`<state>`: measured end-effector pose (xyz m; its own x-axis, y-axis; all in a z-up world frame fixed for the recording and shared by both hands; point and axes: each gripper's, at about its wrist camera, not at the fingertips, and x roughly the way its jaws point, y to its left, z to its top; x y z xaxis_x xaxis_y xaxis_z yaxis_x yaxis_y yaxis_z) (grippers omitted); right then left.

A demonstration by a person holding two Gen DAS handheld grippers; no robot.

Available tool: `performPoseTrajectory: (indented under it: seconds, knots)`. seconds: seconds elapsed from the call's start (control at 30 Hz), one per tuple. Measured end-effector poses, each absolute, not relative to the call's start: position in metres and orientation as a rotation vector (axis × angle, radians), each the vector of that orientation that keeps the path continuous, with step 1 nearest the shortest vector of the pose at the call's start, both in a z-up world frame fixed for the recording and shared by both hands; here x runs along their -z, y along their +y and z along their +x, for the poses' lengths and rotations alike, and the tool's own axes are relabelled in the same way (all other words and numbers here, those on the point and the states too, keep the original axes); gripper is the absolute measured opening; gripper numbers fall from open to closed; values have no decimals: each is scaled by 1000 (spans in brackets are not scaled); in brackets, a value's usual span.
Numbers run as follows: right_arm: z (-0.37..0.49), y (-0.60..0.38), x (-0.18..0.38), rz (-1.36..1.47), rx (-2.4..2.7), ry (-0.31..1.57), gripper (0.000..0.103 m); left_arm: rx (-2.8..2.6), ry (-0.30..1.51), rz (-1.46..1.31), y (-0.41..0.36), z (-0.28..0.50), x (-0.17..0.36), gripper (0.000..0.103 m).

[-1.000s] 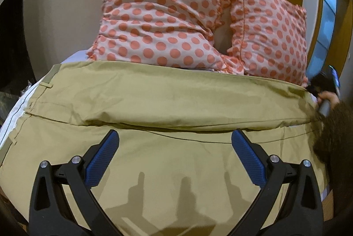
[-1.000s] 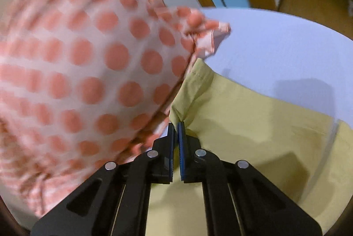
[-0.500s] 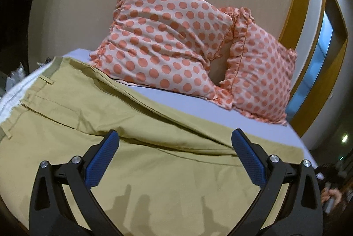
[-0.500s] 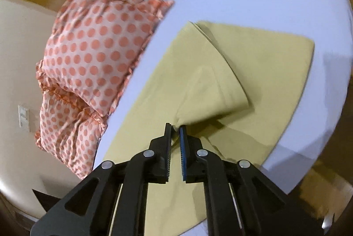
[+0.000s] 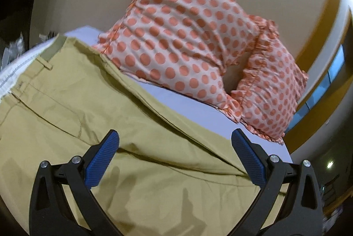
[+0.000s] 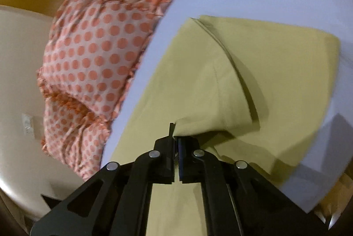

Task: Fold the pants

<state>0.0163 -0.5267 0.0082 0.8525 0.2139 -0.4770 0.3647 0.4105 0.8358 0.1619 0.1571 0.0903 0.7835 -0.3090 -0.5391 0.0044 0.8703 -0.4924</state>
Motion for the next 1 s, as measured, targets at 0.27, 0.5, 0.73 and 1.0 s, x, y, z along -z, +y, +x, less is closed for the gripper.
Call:
performPoseTrajectory:
  seconds: [0.27,0.5,0.73,1.0]
  knots:
    - [-9,-541,-26,1177,41,411,2,85,821,-588,168,231,-65,87]
    - [-5,-544,-24,1167,47,421,2,31,903,-665,181,287,-45,14]
    - [-26,-552,-38,1113,88,363,2,95,743,-600,186,161,-80,7]
    - [-48,-564,-12,1107,192,420,2,87,721,-569,186,14,-54,14]
